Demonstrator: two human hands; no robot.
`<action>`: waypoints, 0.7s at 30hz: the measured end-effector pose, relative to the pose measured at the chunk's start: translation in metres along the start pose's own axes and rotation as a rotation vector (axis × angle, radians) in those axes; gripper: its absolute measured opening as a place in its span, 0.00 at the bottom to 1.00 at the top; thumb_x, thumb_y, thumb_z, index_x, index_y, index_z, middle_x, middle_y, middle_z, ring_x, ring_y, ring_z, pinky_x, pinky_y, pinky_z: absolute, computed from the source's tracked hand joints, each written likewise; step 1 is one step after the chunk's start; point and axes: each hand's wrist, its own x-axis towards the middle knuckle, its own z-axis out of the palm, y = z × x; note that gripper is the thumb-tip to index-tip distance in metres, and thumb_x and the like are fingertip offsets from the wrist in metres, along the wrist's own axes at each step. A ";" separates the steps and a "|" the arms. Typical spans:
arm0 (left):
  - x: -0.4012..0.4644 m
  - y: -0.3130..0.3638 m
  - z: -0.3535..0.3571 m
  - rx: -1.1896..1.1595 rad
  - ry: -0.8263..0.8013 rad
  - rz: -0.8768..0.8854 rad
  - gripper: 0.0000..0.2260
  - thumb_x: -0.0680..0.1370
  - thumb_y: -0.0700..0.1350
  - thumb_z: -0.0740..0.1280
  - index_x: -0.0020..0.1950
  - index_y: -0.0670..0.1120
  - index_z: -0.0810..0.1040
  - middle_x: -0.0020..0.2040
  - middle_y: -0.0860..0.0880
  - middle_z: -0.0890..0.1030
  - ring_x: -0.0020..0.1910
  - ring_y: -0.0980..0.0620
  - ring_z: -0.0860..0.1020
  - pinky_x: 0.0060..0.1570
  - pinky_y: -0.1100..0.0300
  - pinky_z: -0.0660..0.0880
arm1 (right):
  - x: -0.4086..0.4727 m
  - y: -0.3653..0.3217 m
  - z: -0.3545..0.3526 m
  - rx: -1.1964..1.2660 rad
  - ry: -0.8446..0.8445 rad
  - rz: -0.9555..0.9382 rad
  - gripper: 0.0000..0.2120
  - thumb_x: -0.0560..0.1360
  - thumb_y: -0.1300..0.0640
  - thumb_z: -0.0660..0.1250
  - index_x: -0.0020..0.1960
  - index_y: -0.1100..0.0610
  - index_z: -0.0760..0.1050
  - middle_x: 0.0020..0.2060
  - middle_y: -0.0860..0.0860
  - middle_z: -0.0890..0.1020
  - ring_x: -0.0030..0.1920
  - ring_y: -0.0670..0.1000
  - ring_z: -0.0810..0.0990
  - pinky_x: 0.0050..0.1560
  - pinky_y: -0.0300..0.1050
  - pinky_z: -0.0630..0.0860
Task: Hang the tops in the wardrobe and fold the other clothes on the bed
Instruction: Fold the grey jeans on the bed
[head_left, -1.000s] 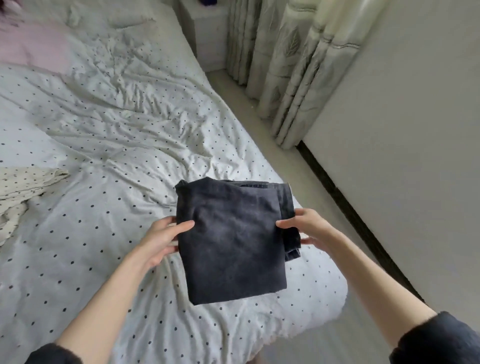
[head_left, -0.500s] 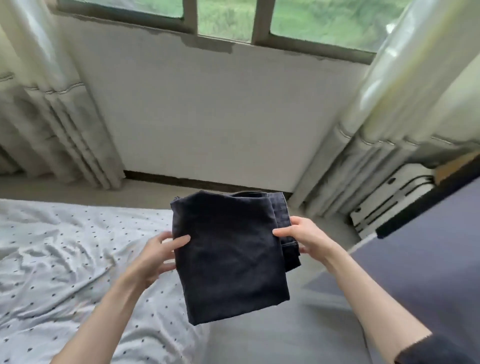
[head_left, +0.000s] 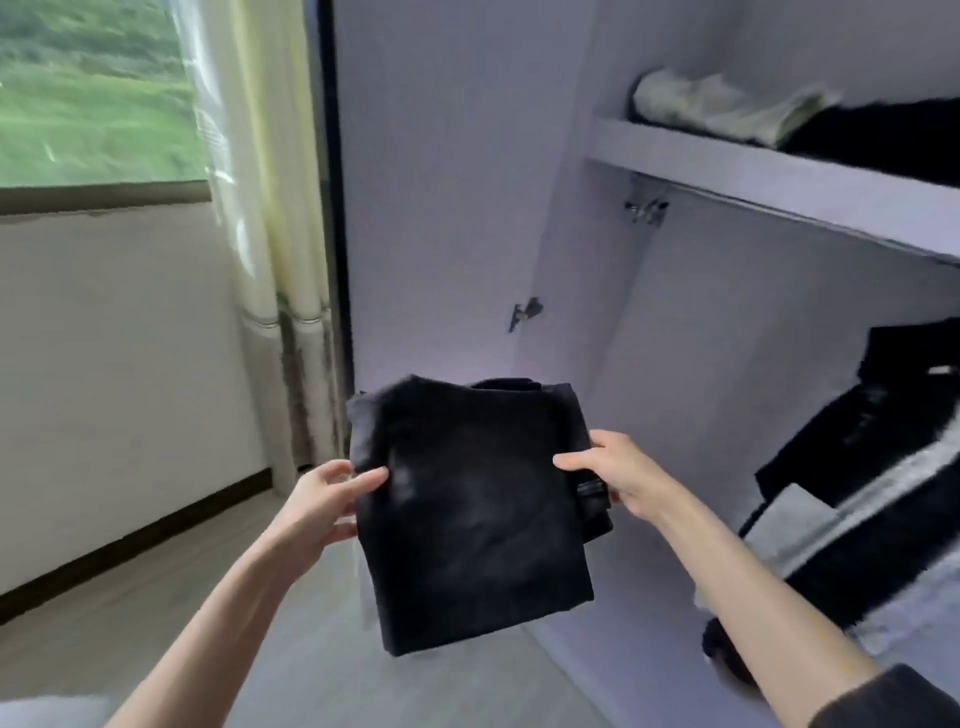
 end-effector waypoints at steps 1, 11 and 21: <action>0.011 0.014 0.024 0.016 -0.041 0.026 0.08 0.73 0.43 0.72 0.48 0.42 0.76 0.39 0.48 0.81 0.35 0.53 0.79 0.34 0.59 0.76 | -0.004 -0.004 -0.024 0.017 0.048 -0.012 0.10 0.71 0.62 0.71 0.52 0.56 0.78 0.44 0.51 0.84 0.44 0.51 0.83 0.40 0.43 0.77; 0.086 0.188 0.185 0.139 -0.352 0.359 0.09 0.74 0.46 0.71 0.49 0.43 0.80 0.38 0.49 0.83 0.34 0.54 0.81 0.33 0.61 0.78 | -0.030 -0.084 -0.181 0.182 0.475 -0.205 0.07 0.70 0.61 0.72 0.47 0.54 0.80 0.44 0.50 0.85 0.45 0.51 0.84 0.41 0.45 0.80; 0.128 0.348 0.319 0.171 -0.603 0.616 0.07 0.75 0.47 0.70 0.47 0.45 0.80 0.39 0.53 0.83 0.39 0.53 0.80 0.37 0.59 0.78 | -0.044 -0.183 -0.289 0.231 0.799 -0.321 0.23 0.70 0.58 0.73 0.63 0.57 0.74 0.59 0.51 0.79 0.59 0.54 0.77 0.61 0.55 0.74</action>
